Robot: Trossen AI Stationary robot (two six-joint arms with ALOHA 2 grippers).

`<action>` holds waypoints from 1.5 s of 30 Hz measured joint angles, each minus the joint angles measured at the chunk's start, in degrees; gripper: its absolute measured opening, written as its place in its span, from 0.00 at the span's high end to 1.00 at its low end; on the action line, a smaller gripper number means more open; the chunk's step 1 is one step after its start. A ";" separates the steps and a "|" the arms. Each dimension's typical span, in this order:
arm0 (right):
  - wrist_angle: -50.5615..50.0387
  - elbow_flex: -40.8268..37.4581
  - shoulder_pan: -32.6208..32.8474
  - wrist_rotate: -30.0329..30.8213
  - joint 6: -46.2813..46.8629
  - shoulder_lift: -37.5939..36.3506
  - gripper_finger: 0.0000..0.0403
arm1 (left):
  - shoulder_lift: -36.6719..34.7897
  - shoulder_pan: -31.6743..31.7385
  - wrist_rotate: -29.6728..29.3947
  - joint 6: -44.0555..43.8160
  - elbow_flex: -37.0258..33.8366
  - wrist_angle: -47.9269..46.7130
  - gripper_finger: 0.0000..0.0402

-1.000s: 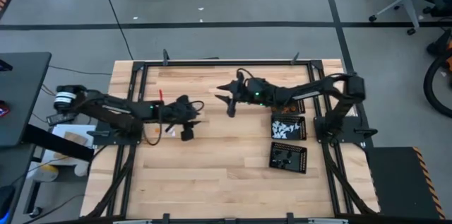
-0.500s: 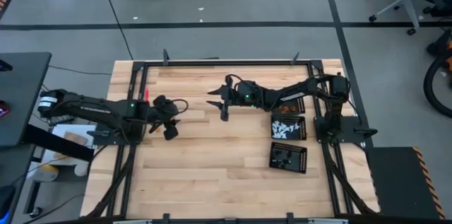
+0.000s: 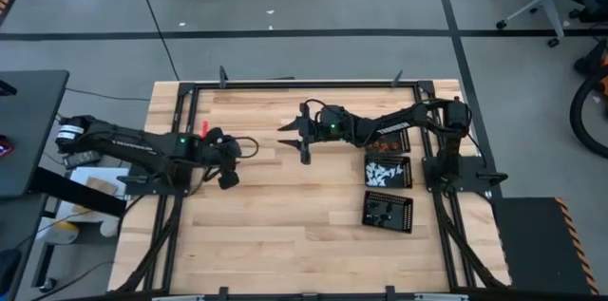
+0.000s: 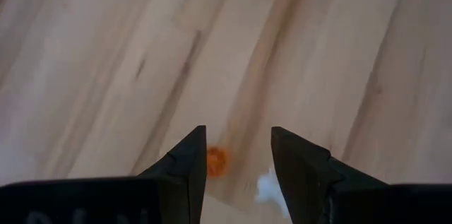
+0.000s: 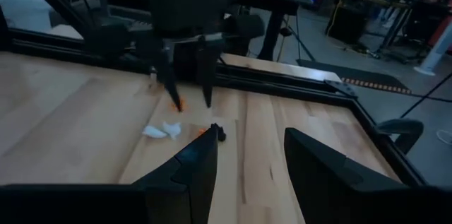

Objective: Sort Halloween decoration
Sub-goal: Adjust the toys, then put the black skeleton toy into the bottom black bin

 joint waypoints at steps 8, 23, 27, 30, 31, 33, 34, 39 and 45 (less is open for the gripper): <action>-0.76 0.00 -1.14 0.00 -0.72 0.07 0.58 | 10.59 1.04 1.85 2.83 0.26 0.31 0.58; -3.59 -0.02 -1.49 -0.06 -2.66 0.09 0.58 | 20.47 24.17 13.14 1.84 2.96 -1.47 0.49; -3.60 -0.02 -1.49 -0.44 -2.66 0.09 0.58 | 20.60 27.91 18.19 1.11 2.92 -1.06 0.49; -3.55 -0.02 -1.51 -0.44 -2.66 0.09 0.58 | 20.74 28.74 23.50 0.73 2.74 -0.19 0.49; -3.57 -0.02 -1.51 -0.44 -2.66 0.09 0.58 | 20.72 28.53 25.34 0.77 2.74 0.97 0.49; -3.55 -0.02 -1.51 -0.44 -2.66 0.09 0.58 | 20.72 27.88 27.60 0.75 2.76 2.46 0.49; -3.55 -0.02 -1.51 -0.44 -2.66 0.09 0.58 | 20.72 27.46 28.10 0.48 2.76 3.14 0.49; -3.55 -0.02 -1.57 -0.44 -2.66 0.09 0.58 | 20.70 25.28 28.66 0.03 2.76 5.51 0.49; -3.54 -0.02 -1.57 -0.45 -2.66 0.09 0.58 | 20.70 21.23 33.06 -0.27 2.76 9.84 0.49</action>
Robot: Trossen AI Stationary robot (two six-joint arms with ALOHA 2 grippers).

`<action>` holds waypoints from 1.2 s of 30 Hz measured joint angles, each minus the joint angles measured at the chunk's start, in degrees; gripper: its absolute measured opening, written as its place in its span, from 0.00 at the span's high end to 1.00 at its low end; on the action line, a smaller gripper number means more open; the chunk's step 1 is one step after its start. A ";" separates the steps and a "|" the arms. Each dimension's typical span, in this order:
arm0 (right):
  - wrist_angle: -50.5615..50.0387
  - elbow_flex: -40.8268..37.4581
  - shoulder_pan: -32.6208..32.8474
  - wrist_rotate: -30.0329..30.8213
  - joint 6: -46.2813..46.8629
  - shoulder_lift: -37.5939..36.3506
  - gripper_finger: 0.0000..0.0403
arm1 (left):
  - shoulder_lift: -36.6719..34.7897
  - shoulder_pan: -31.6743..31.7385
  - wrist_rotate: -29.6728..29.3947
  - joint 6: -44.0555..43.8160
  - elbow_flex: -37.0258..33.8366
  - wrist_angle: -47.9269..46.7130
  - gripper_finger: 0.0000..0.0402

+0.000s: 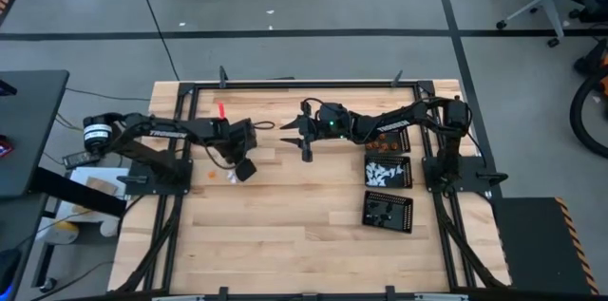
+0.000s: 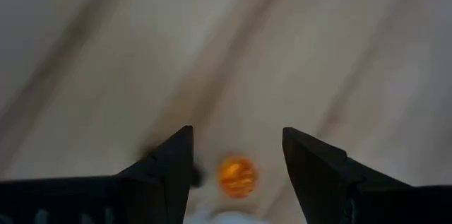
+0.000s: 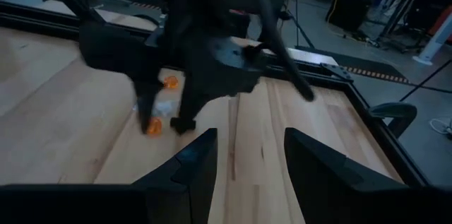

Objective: Sort Halloween decoration
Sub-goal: Put the black skeleton toy into the bottom black bin

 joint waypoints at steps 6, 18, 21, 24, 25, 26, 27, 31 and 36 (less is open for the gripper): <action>0.27 0.00 0.00 0.01 0.02 0.00 0.58 | -0.08 -2.59 -0.91 3.36 3.23 -3.06 0.49; 0.46 -0.02 0.00 -0.01 0.02 0.00 0.58 | 0.35 -2.88 -16.13 -10.24 6.89 -19.96 0.49; 0.47 -0.02 0.02 -0.01 0.23 0.00 0.58 | 0.37 -3.63 -15.44 -15.67 5.58 -19.31 0.49; 0.61 -0.04 0.02 -0.01 -0.08 0.00 0.58 | 0.37 -4.67 -17.07 -20.30 5.29 -17.60 0.49; 0.68 -0.04 0.00 -0.01 -0.43 0.00 0.58 | 0.37 -5.11 -17.59 -21.41 5.29 -16.54 0.49; 0.68 -0.04 0.00 -0.02 -0.74 0.00 0.58 | 0.37 -5.55 -18.44 -22.67 5.29 -15.72 0.49; 0.67 -0.04 0.02 -0.06 -1.03 0.00 0.58 | 0.37 -5.99 -19.43 -23.97 5.29 -15.16 0.49; 0.23 -0.04 0.24 -2.52 -1.47 0.00 0.58 | 0.37 -7.16 -21.78 -29.13 5.29 -13.94 0.49; 0.07 -0.04 0.44 -5.18 -2.41 0.00 0.58 | 0.41 -8.74 -23.46 -34.15 5.29 -13.94 0.49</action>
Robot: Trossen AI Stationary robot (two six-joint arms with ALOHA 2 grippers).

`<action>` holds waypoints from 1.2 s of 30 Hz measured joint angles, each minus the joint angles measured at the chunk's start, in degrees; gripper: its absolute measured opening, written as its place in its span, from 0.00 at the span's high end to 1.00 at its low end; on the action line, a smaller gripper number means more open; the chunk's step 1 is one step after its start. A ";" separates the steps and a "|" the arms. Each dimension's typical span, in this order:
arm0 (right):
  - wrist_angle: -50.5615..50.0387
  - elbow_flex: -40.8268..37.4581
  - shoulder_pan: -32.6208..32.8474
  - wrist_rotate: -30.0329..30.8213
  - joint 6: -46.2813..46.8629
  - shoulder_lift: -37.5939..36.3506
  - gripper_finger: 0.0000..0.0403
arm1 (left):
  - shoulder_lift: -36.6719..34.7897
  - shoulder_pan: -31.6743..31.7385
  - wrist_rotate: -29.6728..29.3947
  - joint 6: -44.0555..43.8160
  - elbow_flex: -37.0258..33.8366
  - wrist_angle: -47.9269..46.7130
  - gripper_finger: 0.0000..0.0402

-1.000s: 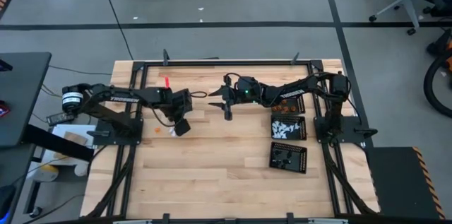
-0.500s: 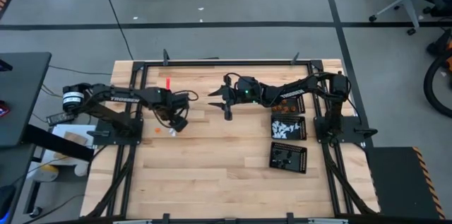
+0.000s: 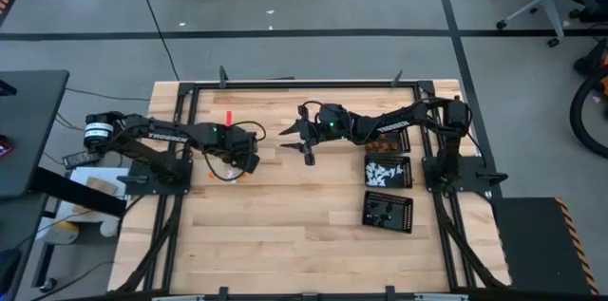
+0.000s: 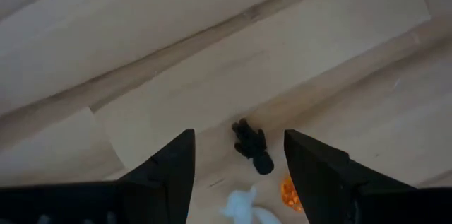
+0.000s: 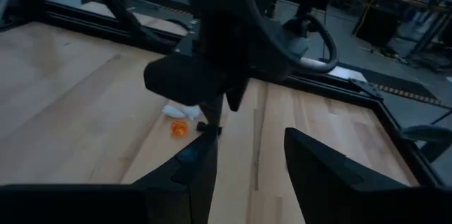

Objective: Sort Halloween decoration
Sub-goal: Put the black skeleton toy into the bottom black bin

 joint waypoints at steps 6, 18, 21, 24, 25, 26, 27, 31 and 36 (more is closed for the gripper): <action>0.14 0.00 0.00 0.74 -2.77 0.00 0.58 | 5.91 -1.89 -0.69 -3.37 0.02 3.07 0.49; -0.11 0.00 -0.43 0.16 -6.56 -0.02 0.58 | 10.94 -3.92 0.61 -6.19 0.52 3.61 0.57; -0.28 0.00 -0.48 -0.70 -7.51 -0.02 0.58 | 11.01 -3.92 0.83 -3.91 1.46 3.22 0.68; -0.91 0.00 -0.48 -0.82 -8.20 -0.01 0.58 | 11.15 -3.92 0.81 -0.81 2.11 3.03 0.79; -1.21 0.00 -0.48 -0.83 -8.66 -0.02 0.58 | 11.16 -3.92 0.81 0.15 2.17 2.96 0.82; -1.58 0.00 -0.48 -0.75 -9.07 -0.02 0.58 | 11.16 -3.93 0.73 0.86 2.23 2.93 0.86; -2.03 0.00 -0.48 -0.27 -9.36 -0.02 0.58 | 11.16 -3.94 0.70 1.85 2.27 2.94 0.89; -6.39 -0.02 -0.48 5.48 -11.04 -1.97 0.58 | 11.13 -3.94 0.57 5.56 2.33 3.39 0.97; -17.58 -0.02 -0.27 10.49 -11.37 -8.11 0.58 | 11.30 -3.92 -0.74 12.71 4.70 6.78 0.95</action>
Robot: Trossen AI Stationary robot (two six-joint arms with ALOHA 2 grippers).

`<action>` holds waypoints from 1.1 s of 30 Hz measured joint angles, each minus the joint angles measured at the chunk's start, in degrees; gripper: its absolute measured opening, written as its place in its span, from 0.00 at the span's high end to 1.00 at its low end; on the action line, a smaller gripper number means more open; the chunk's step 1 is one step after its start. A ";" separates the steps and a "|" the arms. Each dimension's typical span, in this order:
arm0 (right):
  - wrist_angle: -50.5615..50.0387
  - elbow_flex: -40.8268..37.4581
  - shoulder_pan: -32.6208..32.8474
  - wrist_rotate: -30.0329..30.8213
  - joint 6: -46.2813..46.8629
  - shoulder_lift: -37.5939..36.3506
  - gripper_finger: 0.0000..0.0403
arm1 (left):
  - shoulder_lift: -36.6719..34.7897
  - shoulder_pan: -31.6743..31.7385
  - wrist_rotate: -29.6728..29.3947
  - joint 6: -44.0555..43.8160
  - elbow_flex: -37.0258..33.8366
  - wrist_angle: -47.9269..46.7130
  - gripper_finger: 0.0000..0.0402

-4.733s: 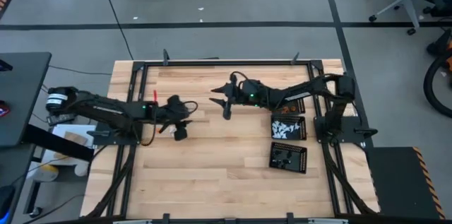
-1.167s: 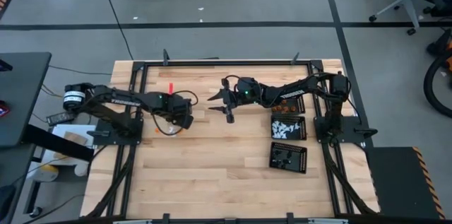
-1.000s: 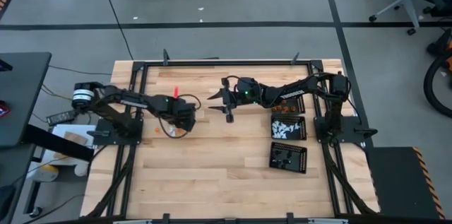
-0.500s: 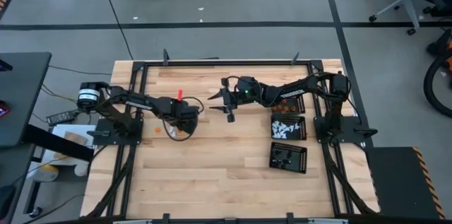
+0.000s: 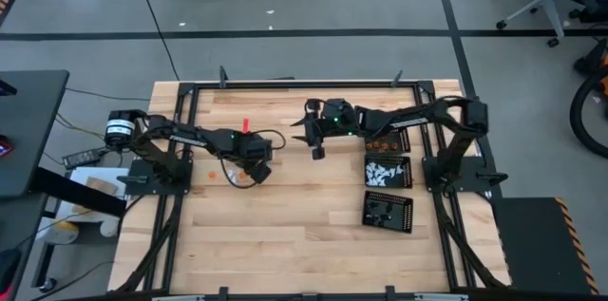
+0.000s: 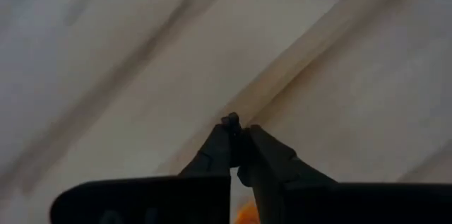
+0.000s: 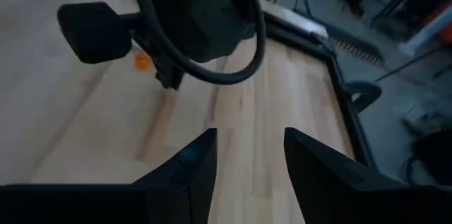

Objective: Sort Halloween decoration
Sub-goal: Put the black skeleton toy into the bottom black bin

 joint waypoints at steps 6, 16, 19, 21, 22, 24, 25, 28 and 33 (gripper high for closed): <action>-13.87 -0.12 0.07 0.71 6.63 -6.21 0.58 | -0.03 0.09 -0.40 11.21 2.79 12.10 0.94; -16.75 -11.87 3.92 16.54 19.26 -25.70 0.58 | 7.99 0.00 4.67 26.04 10.94 24.12 0.94; -16.67 -15.59 6.05 23.24 21.79 -31.24 0.58 | 11.95 -0.02 8.08 30.86 15.44 28.25 0.94; -16.68 -17.83 7.12 26.87 22.62 -34.65 0.58 | 14.66 -0.02 9.97 33.77 18.52 31.08 0.94; -16.61 -18.84 7.56 28.26 23.28 -36.28 0.58 | 16.00 -0.02 10.91 35.19 20.00 32.24 0.94; -16.58 -20.92 7.99 30.22 24.52 -39.69 0.58 | 18.57 -0.02 12.34 37.61 23.26 35.14 0.94; -16.74 -21.72 8.13 31.02 25.14 -41.30 0.58 | 19.68 -0.02 12.53 38.86 24.69 36.41 0.94; -16.53 -24.04 8.35 31.27 26.79 -46.06 0.58 | 23.13 0.26 12.69 42.74 28.65 40.98 0.94; -16.82 -26.39 8.42 31.31 28.00 -52.43 0.58 | 28.64 2.42 13.91 45.06 35.20 45.82 0.94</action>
